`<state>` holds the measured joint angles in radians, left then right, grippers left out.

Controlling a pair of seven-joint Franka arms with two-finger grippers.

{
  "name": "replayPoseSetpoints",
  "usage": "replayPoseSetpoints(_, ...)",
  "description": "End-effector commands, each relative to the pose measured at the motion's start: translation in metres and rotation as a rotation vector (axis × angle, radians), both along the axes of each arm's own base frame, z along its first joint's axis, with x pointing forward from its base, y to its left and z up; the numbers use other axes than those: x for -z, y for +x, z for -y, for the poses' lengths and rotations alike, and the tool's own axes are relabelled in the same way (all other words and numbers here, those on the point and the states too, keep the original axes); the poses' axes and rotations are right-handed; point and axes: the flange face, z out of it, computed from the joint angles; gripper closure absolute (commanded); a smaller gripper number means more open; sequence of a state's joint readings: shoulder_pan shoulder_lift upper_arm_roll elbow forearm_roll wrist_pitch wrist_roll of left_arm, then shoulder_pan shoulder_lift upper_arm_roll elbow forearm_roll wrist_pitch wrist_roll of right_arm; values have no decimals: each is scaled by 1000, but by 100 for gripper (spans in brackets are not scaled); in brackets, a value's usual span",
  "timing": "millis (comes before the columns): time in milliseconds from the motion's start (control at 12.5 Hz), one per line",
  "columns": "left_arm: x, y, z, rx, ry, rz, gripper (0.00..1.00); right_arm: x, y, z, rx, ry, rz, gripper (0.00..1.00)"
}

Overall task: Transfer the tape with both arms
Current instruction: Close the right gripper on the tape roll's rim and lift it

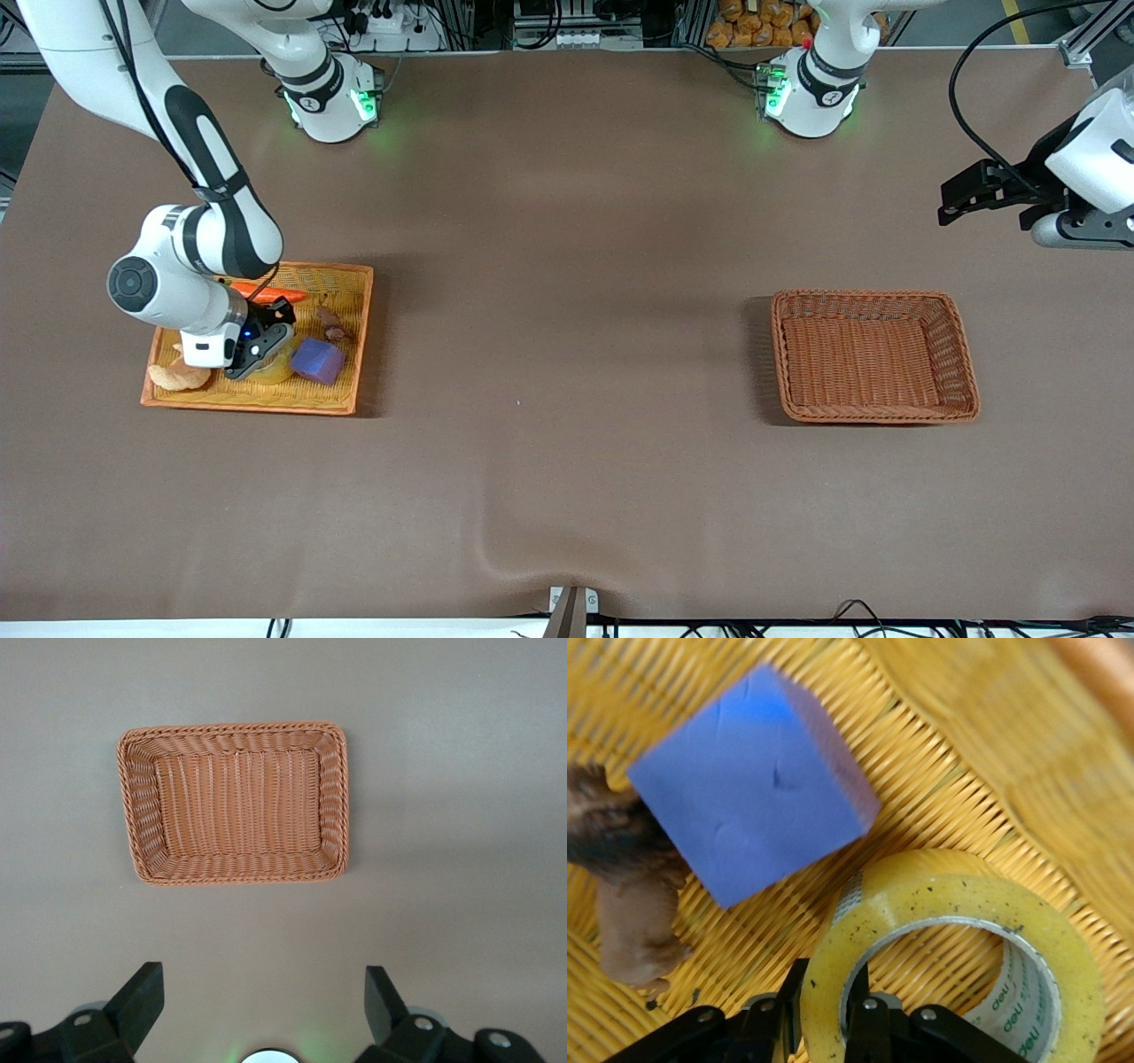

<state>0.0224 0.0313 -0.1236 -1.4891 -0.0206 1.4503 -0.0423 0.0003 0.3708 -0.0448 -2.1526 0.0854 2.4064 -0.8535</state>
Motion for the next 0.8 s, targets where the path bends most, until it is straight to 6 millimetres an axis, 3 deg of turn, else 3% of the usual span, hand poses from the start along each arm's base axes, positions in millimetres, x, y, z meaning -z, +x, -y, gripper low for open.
replayPoseSetpoints(0, -3, -1, -1, -10, -16, 1, 0, -44, 12, -4, 5, 1, -22, 100)
replayPoseSetpoints(239, -3, -1, -1, -10, -16, 1, 0, -113, 44, -8, 8, 12, -99, 100)
replayPoseSetpoints(319, -3, -1, -1, -10, -16, 1, 0, -136, 53, -19, 22, 9, -102, 100)
replayPoseSetpoints(558, -3, 0, -5, -15, -11, 0, 0, -170, 68, -99, 39, -5, -52, 100)
replayPoseSetpoints(718, -4, 1, -11, -21, -12, 5, 0, -175, 79, -181, 37, 5, 12, 100)
